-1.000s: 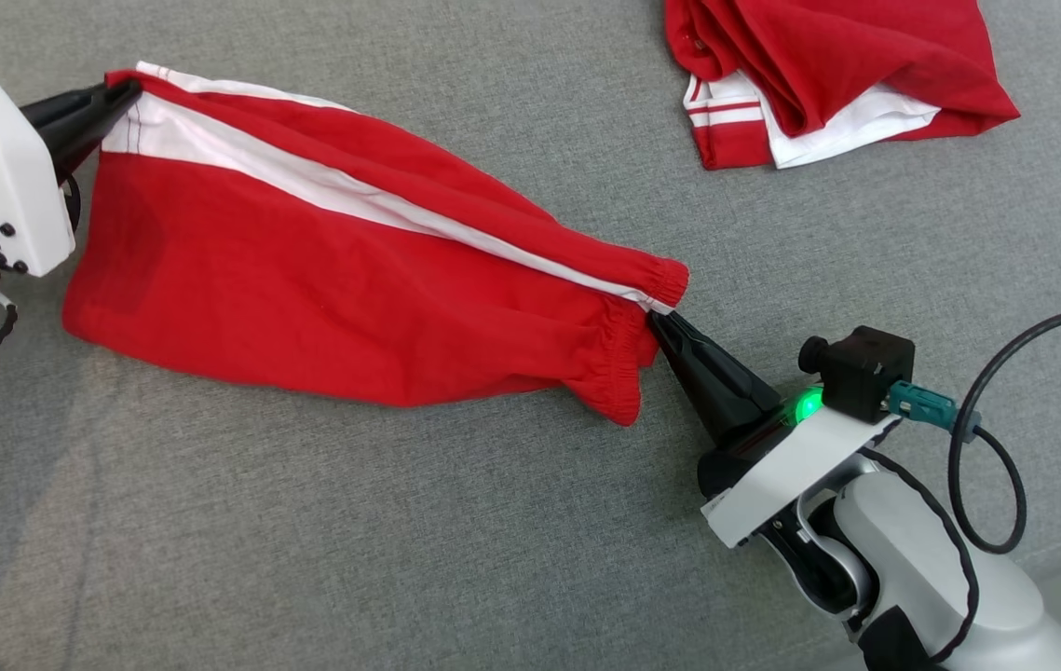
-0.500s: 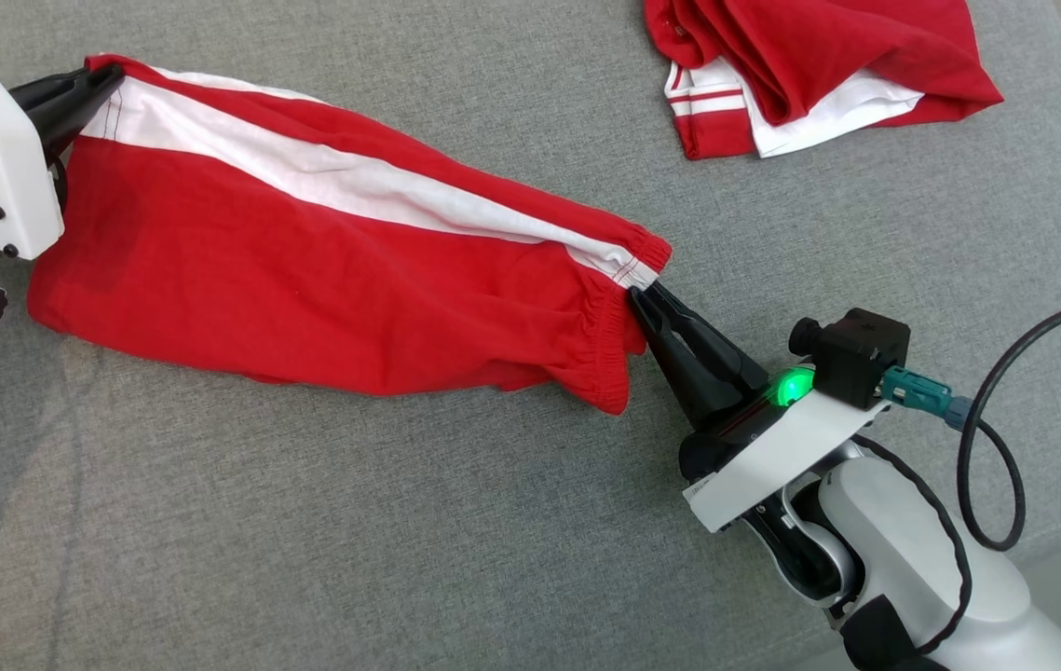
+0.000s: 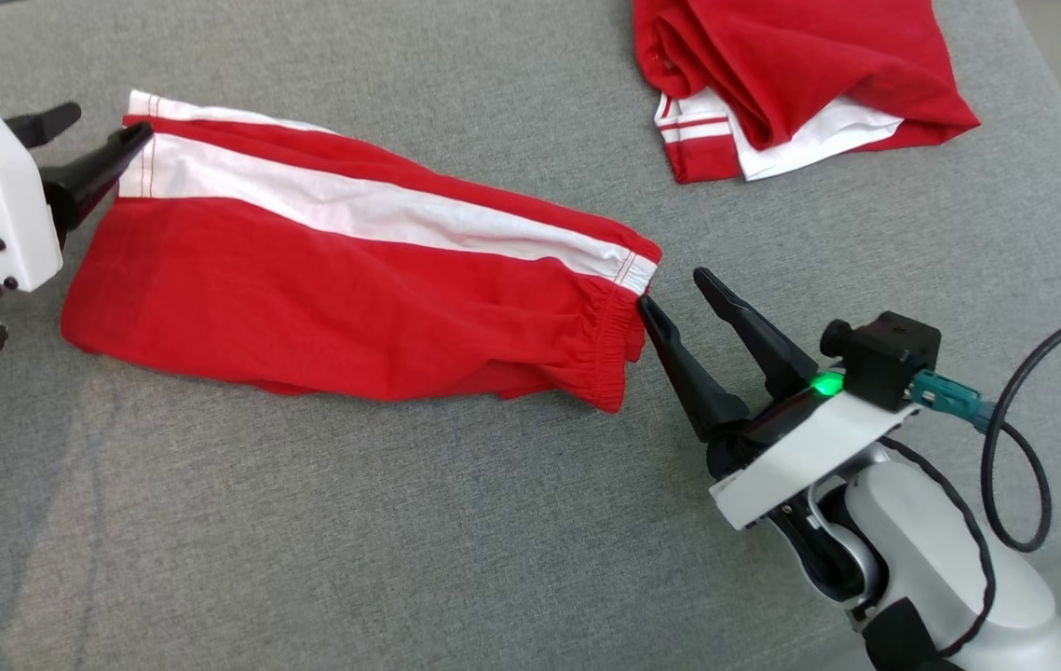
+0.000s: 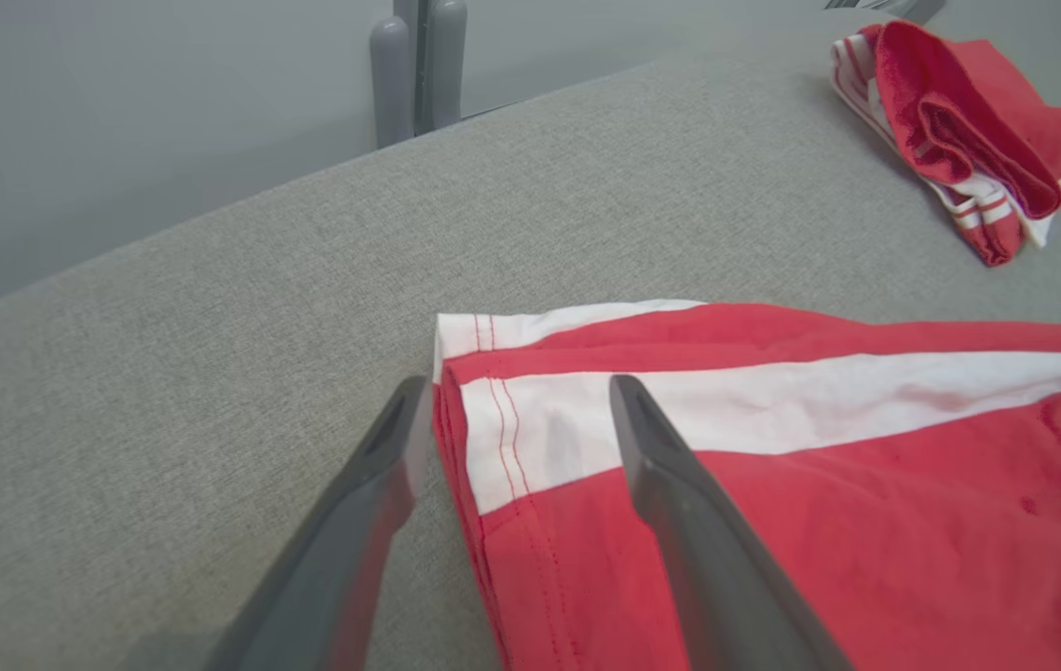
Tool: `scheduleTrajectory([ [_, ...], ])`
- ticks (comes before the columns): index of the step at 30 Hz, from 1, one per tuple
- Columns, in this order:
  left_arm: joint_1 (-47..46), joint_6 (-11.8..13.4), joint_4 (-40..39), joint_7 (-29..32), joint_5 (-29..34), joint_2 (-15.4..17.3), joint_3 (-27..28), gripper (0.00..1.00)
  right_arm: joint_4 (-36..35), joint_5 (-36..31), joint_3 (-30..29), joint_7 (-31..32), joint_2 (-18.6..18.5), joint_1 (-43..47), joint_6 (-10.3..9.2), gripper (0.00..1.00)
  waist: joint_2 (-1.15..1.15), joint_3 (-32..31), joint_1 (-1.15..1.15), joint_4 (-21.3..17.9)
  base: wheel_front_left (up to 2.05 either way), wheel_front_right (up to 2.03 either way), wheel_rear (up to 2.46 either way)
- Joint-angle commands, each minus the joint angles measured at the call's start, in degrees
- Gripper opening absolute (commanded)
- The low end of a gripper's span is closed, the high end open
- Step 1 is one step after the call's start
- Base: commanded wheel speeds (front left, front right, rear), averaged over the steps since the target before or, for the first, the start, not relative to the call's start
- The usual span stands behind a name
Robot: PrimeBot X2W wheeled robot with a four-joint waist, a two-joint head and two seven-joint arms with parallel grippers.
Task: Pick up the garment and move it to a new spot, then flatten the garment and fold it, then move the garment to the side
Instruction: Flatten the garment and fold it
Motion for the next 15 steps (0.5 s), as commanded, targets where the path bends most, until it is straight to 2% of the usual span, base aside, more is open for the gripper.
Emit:
scheduleTrajectory([
  [1,0.99,-0.12,0.37,0.96,-0.95,0.44,-0.12,1.0,-0.62,-0.05,-0.81,-0.31,-0.88,1.25,0.03,1.0,0.0,-1.22,0.0,-0.16,0.0,0.0,0.0],
  [11,3.5,-0.12,1.13,9.2,-4.34,3.39,-0.65,1.0,-3.23,0.45,-3.79,-0.31,-2.42,5.87,0.03,1.0,0.0,-2.27,0.0,-2.19,0.0,0.0,0.0],
  [15,4.08,-0.12,1.5,10.33,-5.64,4.1,-0.31,1.0,-3.86,0.32,-4.45,-0.31,-2.3,6.7,0.03,1.0,0.0,-1.74,0.0,-3.18,0.0,0.0,0.0],
])
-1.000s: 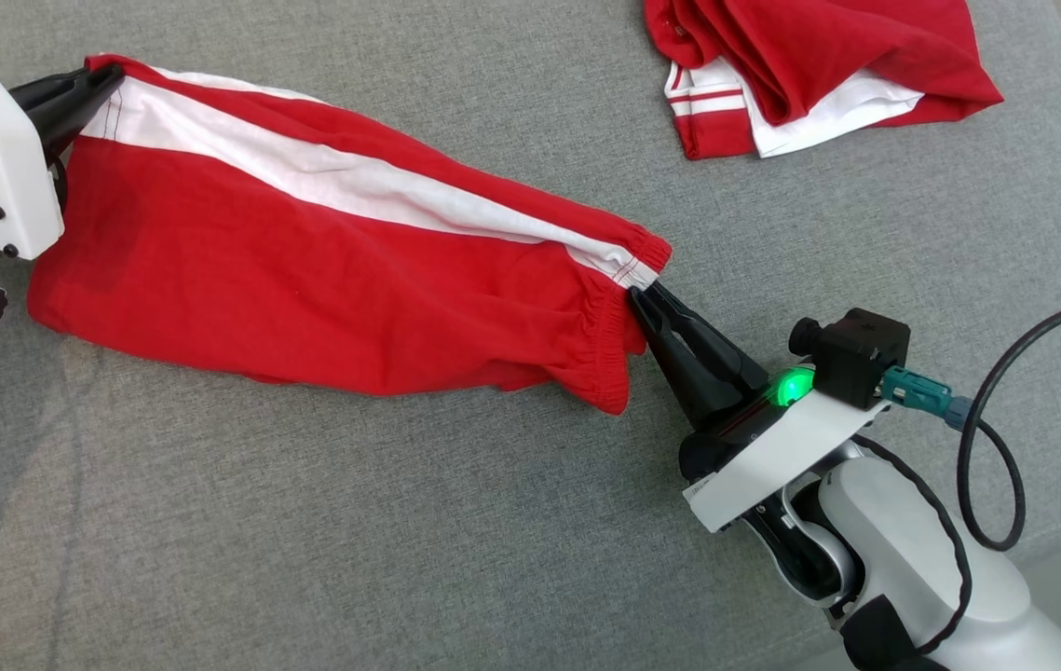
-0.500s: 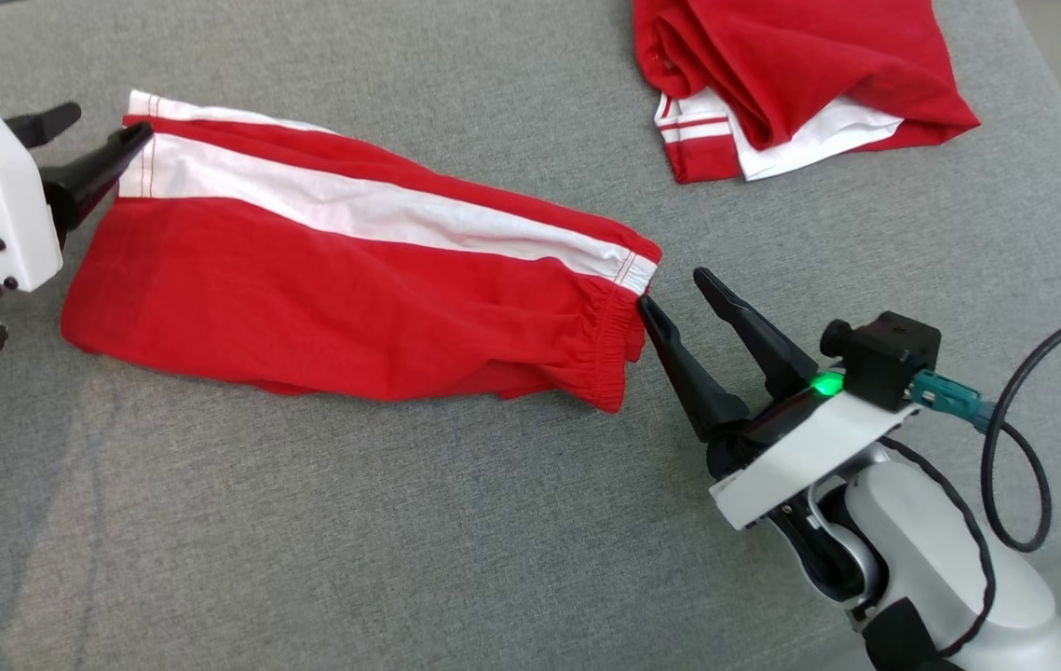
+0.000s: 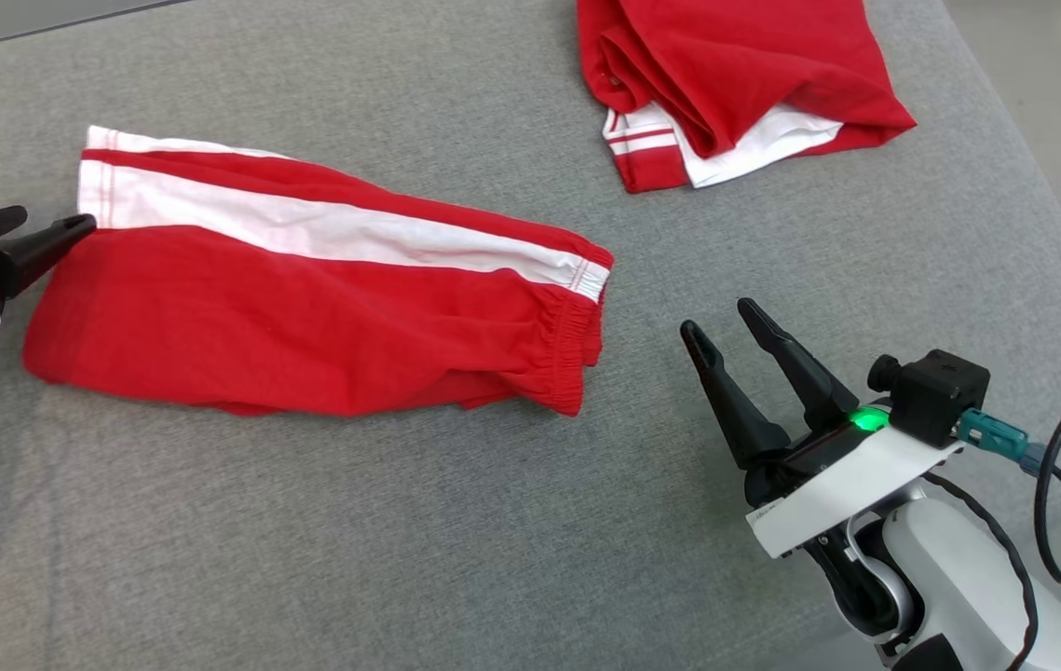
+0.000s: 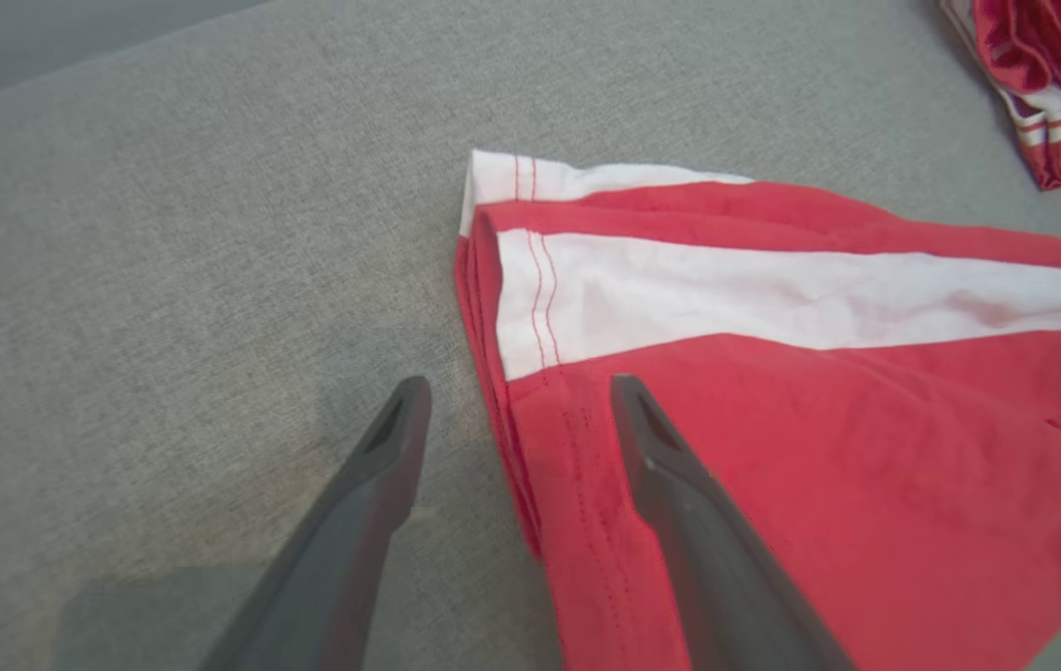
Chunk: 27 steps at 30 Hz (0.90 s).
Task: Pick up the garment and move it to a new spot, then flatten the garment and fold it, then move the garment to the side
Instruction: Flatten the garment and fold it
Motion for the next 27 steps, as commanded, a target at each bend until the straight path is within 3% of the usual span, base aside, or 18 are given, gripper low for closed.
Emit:
scheduleTrajectory([
  [1,1.25,-0.12,0.4,0.4,-0.78,0.41,0.32,1.0,-0.4,-0.05,-0.54,-0.31,-0.03,0.65,0.03,1.0,0.0,0.47,0.0,-0.66,0.0,0.0,0.0],
  [9,4.28,-0.12,3.59,7.38,-7.02,1.76,0.31,1.0,-0.87,-0.78,-1.93,-0.31,0.08,2.65,0.03,1.0,0.0,0.65,0.0,-2.72,0.0,0.0,0.0],
  [18,6.3,-0.12,-2.7,12.7,-16.7,1.05,5.04,1.0,-0.25,-0.52,-2.32,-0.31,-0.11,3.67,0.03,1.0,0.0,-0.04,0.0,-2.56,0.0,0.0,0.0],
  [19,6.3,-0.12,-3.09,12.73,-16.48,1.3,5.22,0.93,-0.2,-0.56,-2.32,-0.31,0.02,3.5,0.03,1.0,0.0,0.06,0.0,-2.46,0.0,0.0,0.0],
  [21,6.28,-0.12,-3.58,12.06,-15.59,1.59,5.64,0.47,-0.08,-0.66,-2.13,-0.31,0.24,3.02,0.03,1.0,0.0,0.22,0.0,-2.29,0.0,0.0,0.0],
  [22,6.39,-0.12,-3.64,11.77,-15.51,1.63,5.86,0.31,0.01,-0.71,-2.07,-0.31,0.27,2.79,0.03,1.0,0.0,0.26,0.0,-2.19,0.0,0.0,0.0],
  [23,6.59,-0.12,-3.6,11.32,-15.5,1.51,6.14,0.0,0.12,-0.75,-2.11,-0.31,0.25,2.62,0.03,1.0,0.0,0.24,0.0,-2.03,0.0,0.0,0.0],
  [27,7.93,-0.12,-2.93,10.31,-16.46,-0.05,6.98,0.0,1.01,-0.56,-2.26,-0.32,-0.28,2.67,0.03,1.0,0.0,-1.23,0.0,-0.67,0.0,0.0,0.0],
])
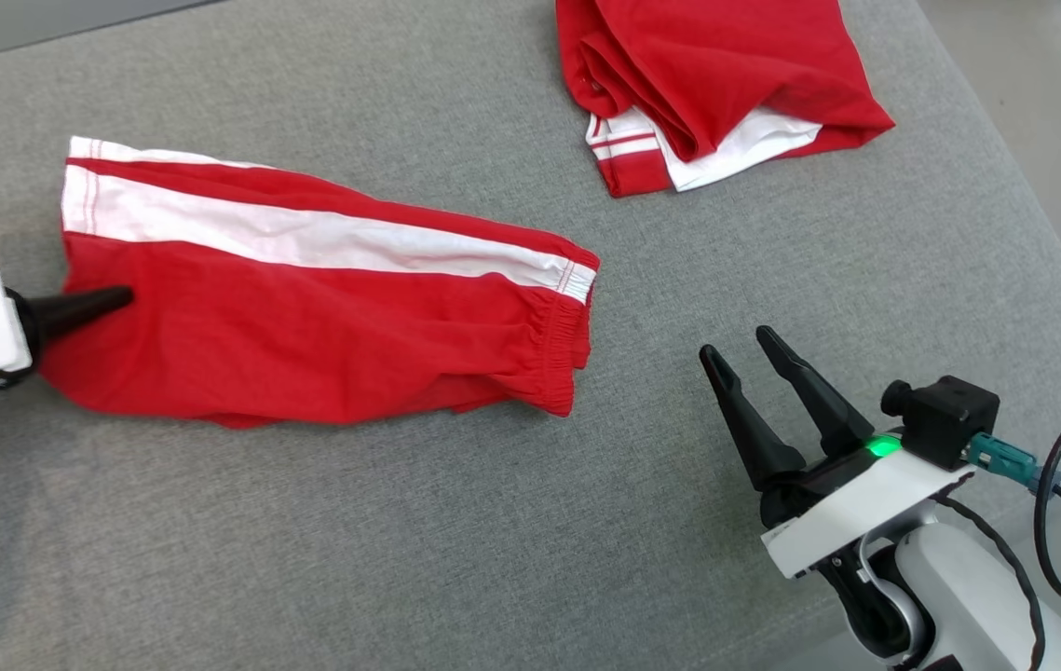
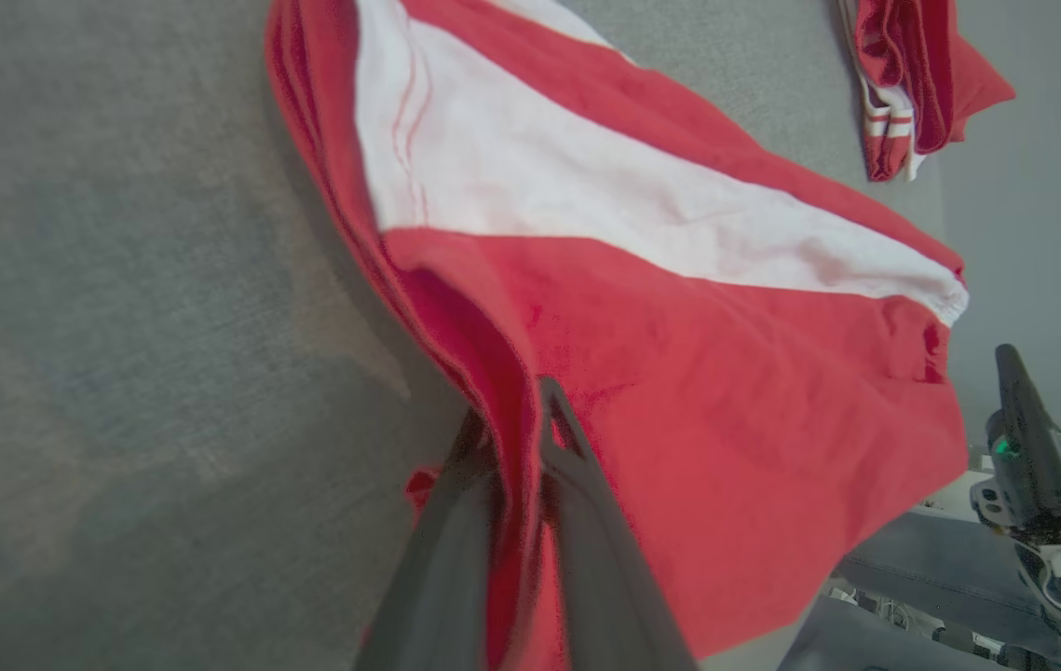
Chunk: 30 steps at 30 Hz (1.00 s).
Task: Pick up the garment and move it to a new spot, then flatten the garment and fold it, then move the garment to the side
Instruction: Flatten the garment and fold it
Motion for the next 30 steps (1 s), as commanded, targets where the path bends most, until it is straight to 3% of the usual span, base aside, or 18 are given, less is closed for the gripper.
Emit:
scheduleTrajectory([
  [1,0.99,-0.12,-0.1,-0.57,-0.78,-1.03,0.57,0.0,0.62,0.05,-0.3,-0.3,-0.83,-0.22,0.03,1.0,0.0,-1.49,0.0,1.15,0.0,0.0,0.0],
  [9,8.99,-0.12,-1.35,-5.05,-3.77,-4.46,3.45,0.0,3.32,2.38,1.9,0.05,-3.95,0.08,0.03,1.0,0.0,-9.15,0.0,5.47,0.0,0.0,0.0],
  [24,21.64,-0.12,-1.48,-10.83,-3.48,-7.52,4.74,0.0,5.29,7.52,3.5,1.67,-9.66,4.32,0.03,1.0,0.0,-19.63,0.0,12.23,0.0,0.0,0.0],
  [30,24.49,-0.12,0.46,-11.43,-2.52,-7.35,4.55,0.0,4.83,9.51,3.89,2.45,-11.61,6.46,0.03,1.0,0.0,-23.23,0.0,14.38,0.0,0.0,0.0],
])
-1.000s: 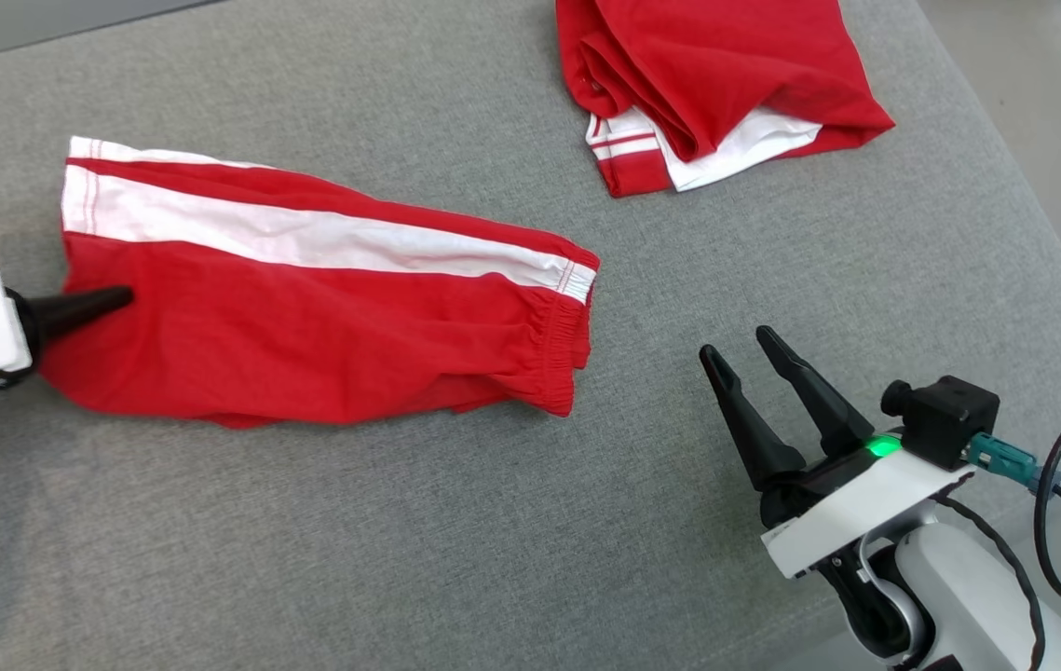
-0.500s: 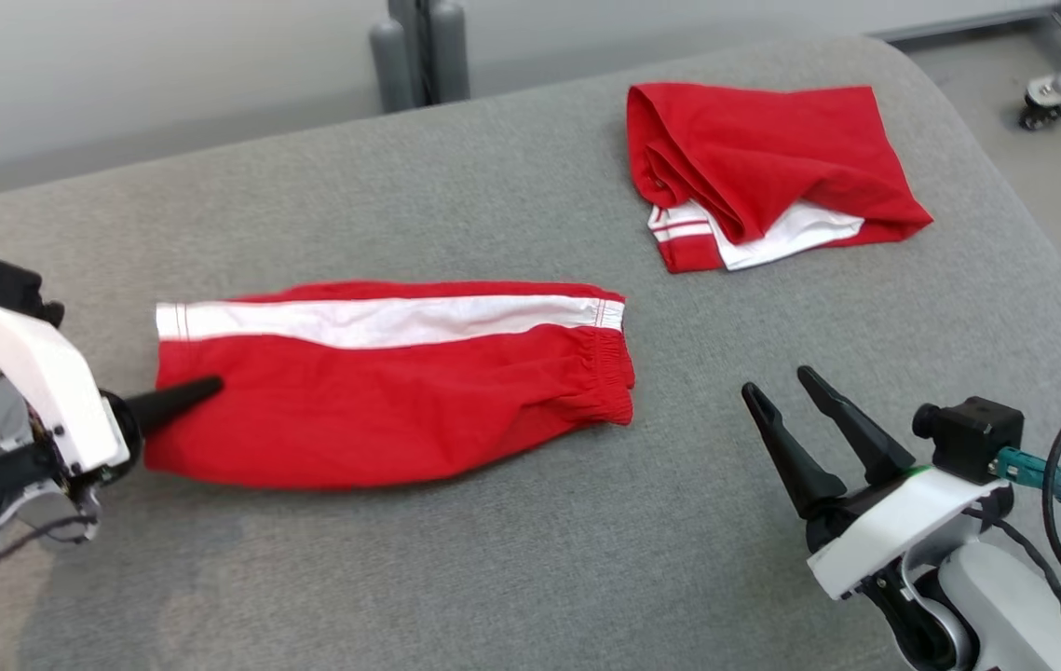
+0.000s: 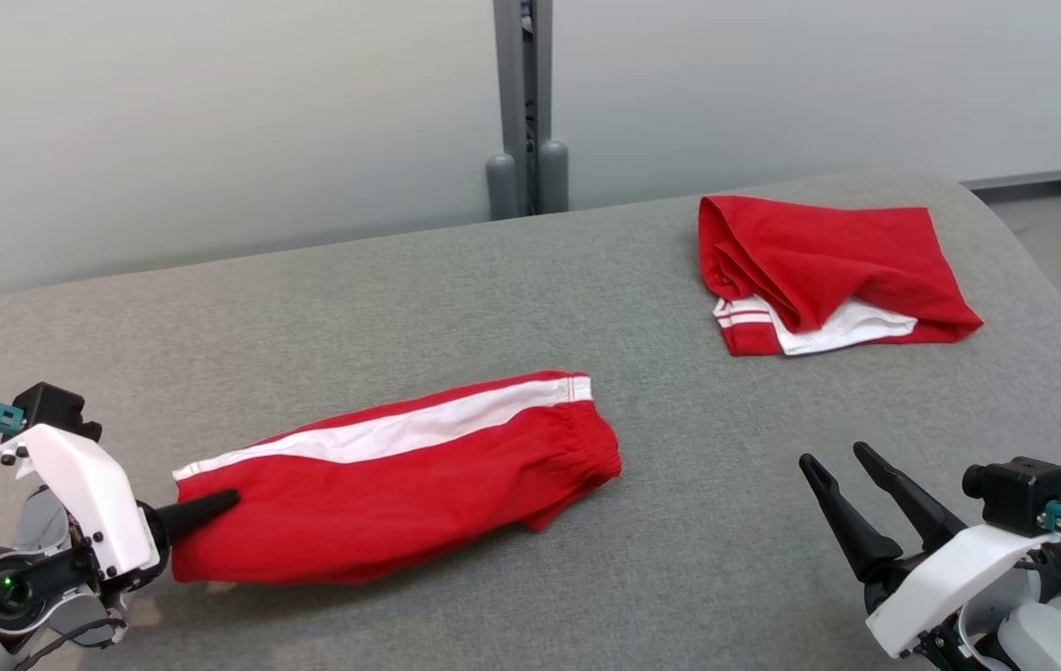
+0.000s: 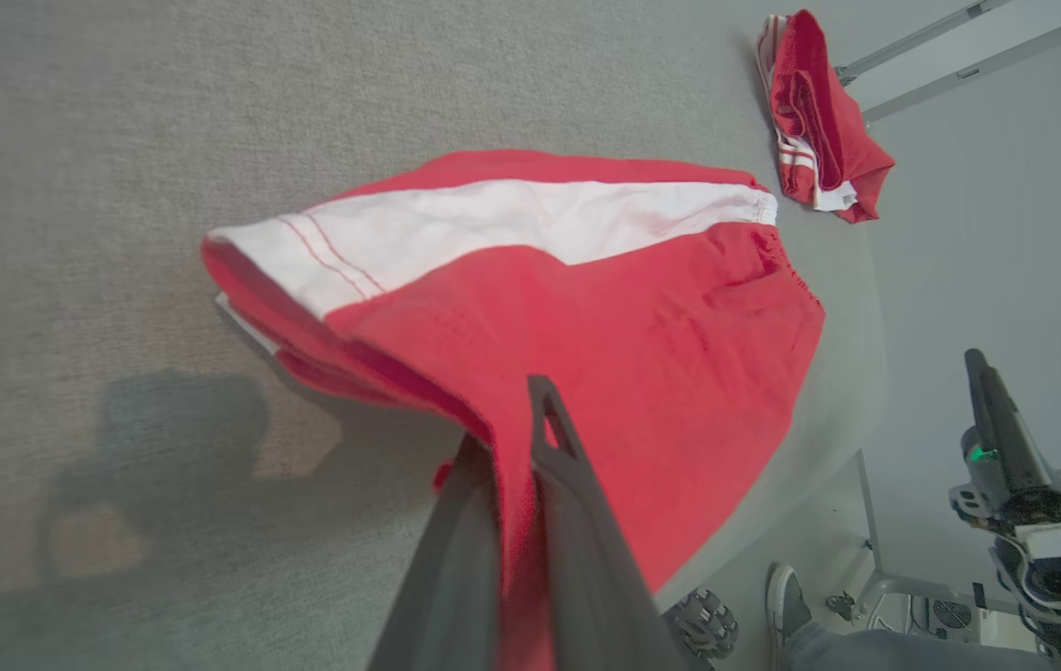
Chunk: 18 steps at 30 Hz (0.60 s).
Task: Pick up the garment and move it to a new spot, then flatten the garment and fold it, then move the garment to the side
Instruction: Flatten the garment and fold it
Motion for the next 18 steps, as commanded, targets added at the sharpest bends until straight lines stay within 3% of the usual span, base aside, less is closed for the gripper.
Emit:
scheduleTrajectory([
  [1,0.69,-0.12,0.85,-0.31,0.45,0.55,0.23,0.0,-0.34,0.52,0.03,0.17,-0.42,0.65,0.03,1.0,0.0,-1.69,0.0,1.75,0.0,0.0,0.0],
  [10,-0.28,-0.12,1.63,0.72,1.98,0.42,0.92,0.0,0.08,1.19,0.91,0.17,-0.16,1.43,0.03,1.0,0.0,-2.3,0.0,2.47,0.0,0.0,0.0],
  [18,1.55,-0.09,8.19,0.46,4.75,-0.5,-1.1,0.0,-0.24,2.2,1.81,0.13,-0.68,0.87,0.03,1.0,0.0,-1.93,0.0,1.02,0.0,0.0,0.0],
])
